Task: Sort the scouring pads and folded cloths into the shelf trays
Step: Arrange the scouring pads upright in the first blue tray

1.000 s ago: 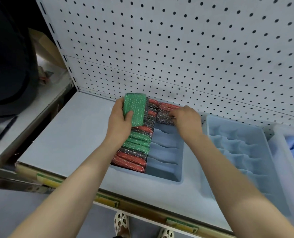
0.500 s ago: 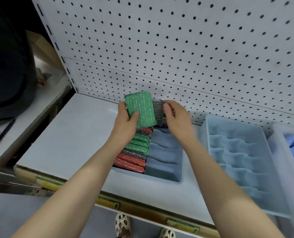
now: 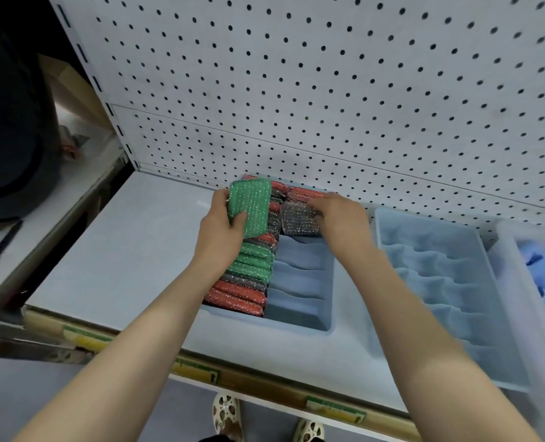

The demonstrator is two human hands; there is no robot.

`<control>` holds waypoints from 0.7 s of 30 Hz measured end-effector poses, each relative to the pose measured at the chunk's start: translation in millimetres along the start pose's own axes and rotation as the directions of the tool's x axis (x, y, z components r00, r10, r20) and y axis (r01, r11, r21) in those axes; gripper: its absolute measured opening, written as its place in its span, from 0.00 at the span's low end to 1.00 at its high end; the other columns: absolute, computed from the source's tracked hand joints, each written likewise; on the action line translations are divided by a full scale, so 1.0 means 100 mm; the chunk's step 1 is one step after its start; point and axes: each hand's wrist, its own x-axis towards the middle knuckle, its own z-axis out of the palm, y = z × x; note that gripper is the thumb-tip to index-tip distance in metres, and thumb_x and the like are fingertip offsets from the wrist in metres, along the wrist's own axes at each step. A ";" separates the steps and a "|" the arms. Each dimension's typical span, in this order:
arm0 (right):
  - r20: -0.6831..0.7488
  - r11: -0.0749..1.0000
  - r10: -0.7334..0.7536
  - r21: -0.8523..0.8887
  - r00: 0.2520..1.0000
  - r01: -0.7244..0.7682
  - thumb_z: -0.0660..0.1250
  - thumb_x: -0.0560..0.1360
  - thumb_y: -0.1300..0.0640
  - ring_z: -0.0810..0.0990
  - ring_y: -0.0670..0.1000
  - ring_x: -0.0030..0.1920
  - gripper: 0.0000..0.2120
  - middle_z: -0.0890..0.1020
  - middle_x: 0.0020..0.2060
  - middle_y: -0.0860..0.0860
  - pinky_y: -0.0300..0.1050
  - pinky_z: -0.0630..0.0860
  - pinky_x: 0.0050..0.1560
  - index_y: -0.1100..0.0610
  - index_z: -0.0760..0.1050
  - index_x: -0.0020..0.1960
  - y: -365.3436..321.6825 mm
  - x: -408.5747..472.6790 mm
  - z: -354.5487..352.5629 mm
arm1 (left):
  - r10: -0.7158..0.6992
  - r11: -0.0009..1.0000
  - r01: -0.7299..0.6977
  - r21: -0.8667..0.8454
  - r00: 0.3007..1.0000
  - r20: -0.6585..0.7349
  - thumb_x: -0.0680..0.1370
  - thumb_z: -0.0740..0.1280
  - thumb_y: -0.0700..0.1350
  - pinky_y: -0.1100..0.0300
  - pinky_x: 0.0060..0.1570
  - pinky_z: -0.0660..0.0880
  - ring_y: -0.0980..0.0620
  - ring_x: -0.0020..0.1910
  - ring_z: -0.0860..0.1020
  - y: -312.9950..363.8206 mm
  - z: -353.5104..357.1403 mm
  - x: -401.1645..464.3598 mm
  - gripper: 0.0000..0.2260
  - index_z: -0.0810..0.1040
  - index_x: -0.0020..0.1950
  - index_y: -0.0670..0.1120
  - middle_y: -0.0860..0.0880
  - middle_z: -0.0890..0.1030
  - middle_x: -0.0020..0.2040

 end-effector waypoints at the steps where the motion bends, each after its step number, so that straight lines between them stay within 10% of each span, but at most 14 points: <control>1: 0.052 0.997 -0.028 -0.064 0.998 0.031 0.65 0.73 0.66 0.80 0.60 0.51 0.15 0.81 0.51 0.56 0.48 0.72 0.44 0.56 0.81 0.56 -0.05 -0.01 0.06 | 0.001 1.000 -0.001 0.021 1.000 0.003 0.81 0.62 0.41 0.66 0.36 0.72 0.60 0.41 0.77 -0.01 0.00 -0.01 0.12 0.67 0.63 0.48 0.55 0.77 0.45; 13: 0.104 0.984 -0.024 -0.176 0.994 0.043 0.64 0.79 0.58 0.72 0.54 0.60 0.12 0.82 0.54 0.51 0.47 0.73 0.54 0.54 0.80 0.60 -0.09 -0.03 0.23 | 0.017 0.996 -0.019 0.091 1.000 0.026 0.81 0.63 0.41 0.58 0.40 0.71 0.49 0.43 0.78 -0.04 -0.05 -0.05 0.11 0.67 0.62 0.46 0.49 0.79 0.48; 16: -0.026 0.948 0.066 0.313 0.997 -0.055 0.68 0.78 0.48 0.80 0.50 0.55 0.13 0.84 0.53 0.48 0.45 0.76 0.54 0.50 0.81 0.60 -0.23 -0.04 0.04 | 0.021 0.999 -0.021 0.026 0.999 0.036 0.80 0.64 0.40 0.58 0.43 0.73 0.49 0.47 0.79 0.00 -0.06 -0.05 0.13 0.68 0.64 0.47 0.50 0.80 0.50; 18: 0.046 0.677 0.078 0.731 0.996 -0.087 0.70 0.76 0.48 0.83 0.41 0.47 0.09 0.85 0.45 0.40 0.38 0.77 0.49 0.46 0.82 0.56 -0.37 -0.08 -0.12 | 0.039 0.997 -0.035 -0.063 0.997 0.069 0.80 0.64 0.40 0.57 0.49 0.76 0.50 0.51 0.79 0.08 -0.04 -0.06 0.16 0.69 0.66 0.48 0.50 0.80 0.53; 21: 0.183 0.480 -0.022 0.865 0.983 -0.150 0.72 0.75 0.60 0.82 0.40 0.37 0.10 0.85 0.41 0.43 0.39 0.79 0.37 0.49 0.80 0.54 -0.43 -0.13 -0.17 | 0.092 0.992 -0.081 -0.098 0.989 0.114 0.79 0.65 0.40 0.54 0.55 0.77 0.51 0.54 0.80 0.17 0.06 -0.09 0.16 0.70 0.66 0.50 0.50 0.81 0.55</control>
